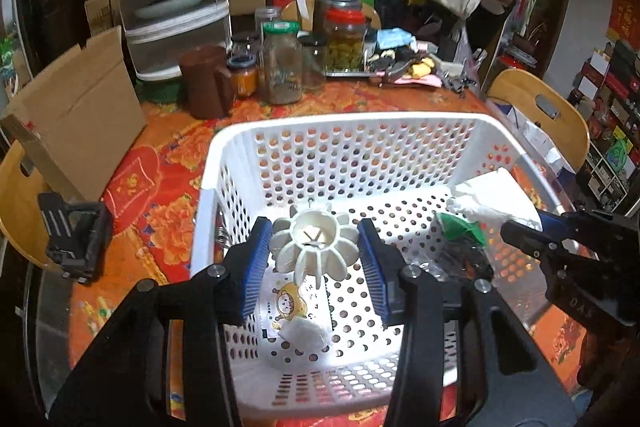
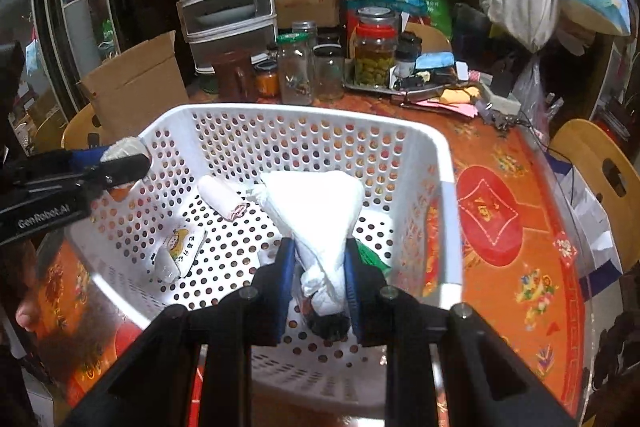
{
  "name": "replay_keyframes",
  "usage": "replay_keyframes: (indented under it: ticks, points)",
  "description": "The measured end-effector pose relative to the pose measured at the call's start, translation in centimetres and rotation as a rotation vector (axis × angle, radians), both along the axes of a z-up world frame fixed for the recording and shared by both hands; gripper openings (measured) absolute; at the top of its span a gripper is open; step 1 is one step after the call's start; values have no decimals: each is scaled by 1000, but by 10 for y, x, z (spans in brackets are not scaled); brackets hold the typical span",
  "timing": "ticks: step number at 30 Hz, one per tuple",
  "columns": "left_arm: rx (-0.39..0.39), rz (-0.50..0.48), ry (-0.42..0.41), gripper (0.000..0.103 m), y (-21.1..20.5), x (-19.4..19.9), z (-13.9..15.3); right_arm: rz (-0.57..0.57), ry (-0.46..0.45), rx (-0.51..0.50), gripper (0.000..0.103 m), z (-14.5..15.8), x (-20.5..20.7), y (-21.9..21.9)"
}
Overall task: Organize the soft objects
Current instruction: 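Carry ball and cloth into the basket and open both grippers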
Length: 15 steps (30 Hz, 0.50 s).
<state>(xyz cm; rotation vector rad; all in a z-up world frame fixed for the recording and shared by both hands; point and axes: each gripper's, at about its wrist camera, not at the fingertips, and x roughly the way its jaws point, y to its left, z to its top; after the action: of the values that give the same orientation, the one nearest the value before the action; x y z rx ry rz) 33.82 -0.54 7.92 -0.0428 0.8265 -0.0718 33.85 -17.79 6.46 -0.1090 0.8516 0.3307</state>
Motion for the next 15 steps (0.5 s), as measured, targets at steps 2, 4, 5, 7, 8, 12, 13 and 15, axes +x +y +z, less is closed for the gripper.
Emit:
replay_keyframes:
  ticks: [2, 4, 5, 7, 8, 12, 13, 15]
  points:
    - [0, 2, 13, 41, 0, 5, -7, -1, 10, -10, 23, -4, 4, 3]
    - [5, 4, 23, 41, 0, 8, -15, -5, 15, -19, 23, -6, 7, 6]
    - [8, 4, 29, 41, 1, 9, -18, -5, 15, -20, 23, -7, 8, 7]
    - [13, 4, 37, 41, 0, 11, -23, -9, 17, -19, 23, -9, 11, 8]
    - [12, 5, 40, 42, 0, 11, -25, -10, 18, -20, 23, -9, 12, 8]
    - [17, -1, 46, 42, 0, 13, -29, -14, 25, -26, 23, -13, 15, 8]
    - [15, -3, 47, 42, 0, 13, -30, -16, 25, -27, 23, -13, 16, 7]
    - [12, -4, 46, 42, 1, 13, -30, -19, 19, -32, 23, -13, 17, 7]
